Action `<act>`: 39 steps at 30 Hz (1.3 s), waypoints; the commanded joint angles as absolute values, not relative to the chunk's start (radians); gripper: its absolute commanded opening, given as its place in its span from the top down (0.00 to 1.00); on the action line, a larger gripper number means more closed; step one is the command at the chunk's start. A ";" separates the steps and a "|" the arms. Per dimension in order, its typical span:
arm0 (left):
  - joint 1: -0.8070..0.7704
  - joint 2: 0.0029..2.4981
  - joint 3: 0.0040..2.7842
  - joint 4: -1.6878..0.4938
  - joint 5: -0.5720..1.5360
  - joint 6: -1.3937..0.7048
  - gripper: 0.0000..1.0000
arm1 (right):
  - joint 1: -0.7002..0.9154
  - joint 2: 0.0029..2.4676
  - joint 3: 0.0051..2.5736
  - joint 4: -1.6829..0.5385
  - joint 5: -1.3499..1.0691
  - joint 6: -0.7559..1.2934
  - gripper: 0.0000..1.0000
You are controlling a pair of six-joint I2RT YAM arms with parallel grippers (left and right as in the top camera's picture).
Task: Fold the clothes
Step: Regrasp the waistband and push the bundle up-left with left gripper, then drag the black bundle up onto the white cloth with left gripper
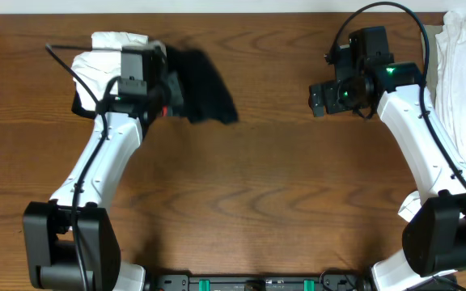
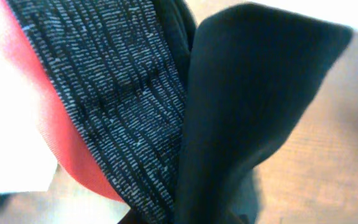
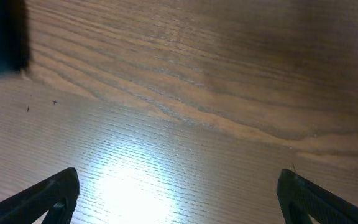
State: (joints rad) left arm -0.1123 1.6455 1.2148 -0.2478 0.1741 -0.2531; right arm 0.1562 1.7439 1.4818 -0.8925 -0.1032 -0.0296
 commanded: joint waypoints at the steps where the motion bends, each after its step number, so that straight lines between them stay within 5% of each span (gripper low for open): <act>1: -0.088 1.621 1.274 -0.173 0.138 -0.229 0.94 | 0.152 1.748 1.475 -0.891 -0.101 -0.015 0.01; 20: 0.148 1.797 1.275 0.308 0.138 -0.555 0.94 | 0.152 1.748 1.475 -0.891 -0.101 -0.015 0.01; 39: 0.281 1.863 1.275 -0.036 0.146 -0.653 0.94 | 0.152 1.748 1.475 -0.891 -0.101 -0.015 0.01</act>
